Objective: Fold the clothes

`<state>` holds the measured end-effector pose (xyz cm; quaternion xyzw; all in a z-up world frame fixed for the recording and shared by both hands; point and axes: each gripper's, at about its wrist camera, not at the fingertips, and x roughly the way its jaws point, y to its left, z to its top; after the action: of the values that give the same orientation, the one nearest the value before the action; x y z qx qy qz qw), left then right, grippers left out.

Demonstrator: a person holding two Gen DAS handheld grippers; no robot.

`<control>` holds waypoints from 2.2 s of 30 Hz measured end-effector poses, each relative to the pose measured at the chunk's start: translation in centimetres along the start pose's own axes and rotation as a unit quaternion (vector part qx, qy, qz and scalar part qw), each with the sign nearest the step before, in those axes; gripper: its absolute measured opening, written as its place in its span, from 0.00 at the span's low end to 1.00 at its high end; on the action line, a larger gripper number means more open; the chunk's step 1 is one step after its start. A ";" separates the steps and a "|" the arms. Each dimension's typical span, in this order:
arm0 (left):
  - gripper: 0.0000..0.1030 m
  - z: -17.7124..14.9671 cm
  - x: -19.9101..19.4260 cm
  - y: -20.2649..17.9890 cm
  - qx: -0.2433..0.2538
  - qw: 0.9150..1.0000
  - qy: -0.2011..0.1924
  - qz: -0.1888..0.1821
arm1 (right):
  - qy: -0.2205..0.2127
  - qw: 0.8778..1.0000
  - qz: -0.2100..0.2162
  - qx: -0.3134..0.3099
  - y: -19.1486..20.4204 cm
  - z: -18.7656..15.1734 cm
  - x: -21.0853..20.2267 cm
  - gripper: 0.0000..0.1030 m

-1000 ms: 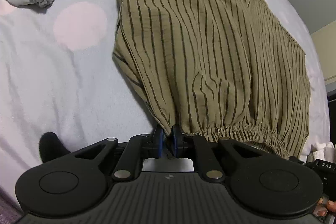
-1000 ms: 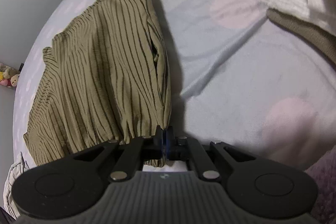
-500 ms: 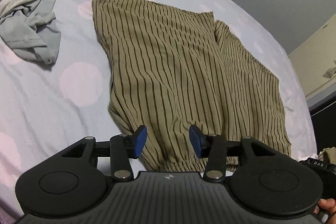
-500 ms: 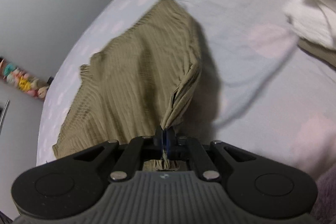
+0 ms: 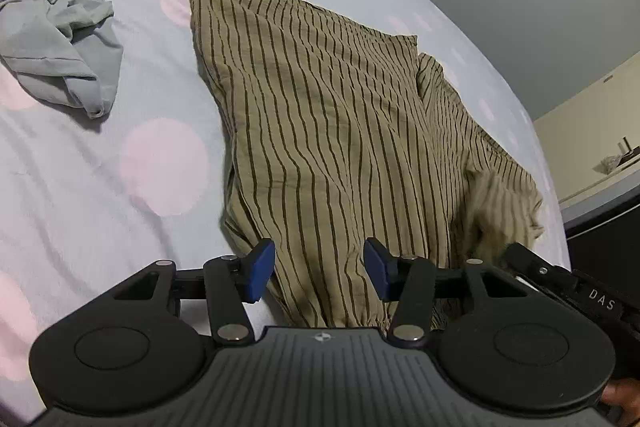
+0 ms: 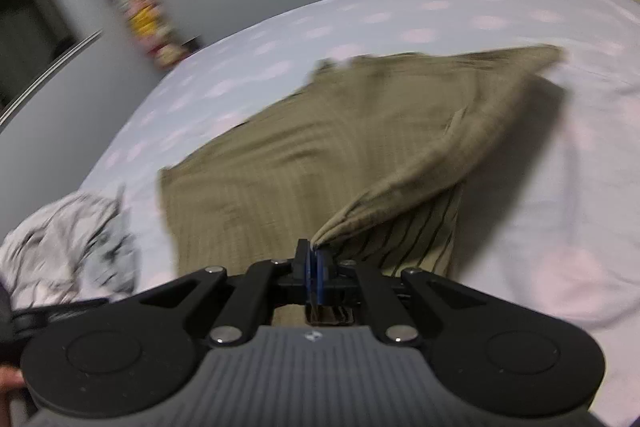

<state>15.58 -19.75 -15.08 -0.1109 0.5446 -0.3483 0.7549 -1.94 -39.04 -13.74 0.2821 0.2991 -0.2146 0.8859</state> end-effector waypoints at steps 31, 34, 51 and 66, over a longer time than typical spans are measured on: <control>0.44 0.2 0.4 1.5 0.017 0.999 0.028 0.023 | 0.125 0.972 0.029 -0.196 7.7 -6.8 4.1 0.44; 0.44 0.7 0.3 0.9 0.024 0.999 0.042 0.023 | 0.118 0.975 0.009 -0.188 5.4 -5.8 2.3 0.46; 0.45 9.7 5.2 2.0 0.138 0.980 -0.027 0.143 | 0.084 0.978 -0.162 0.100 -14.1 5.8 5.1 0.46; 0.45 11.4 6.1 5.7 0.098 0.985 -0.041 0.138 | 0.106 0.958 -0.222 0.148 -15.9 8.4 10.6 0.01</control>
<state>29.14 -21.91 -18.37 0.0259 0.4866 -0.2876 0.8246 0.47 -58.49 -20.96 0.3578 0.4112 -0.4163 0.7277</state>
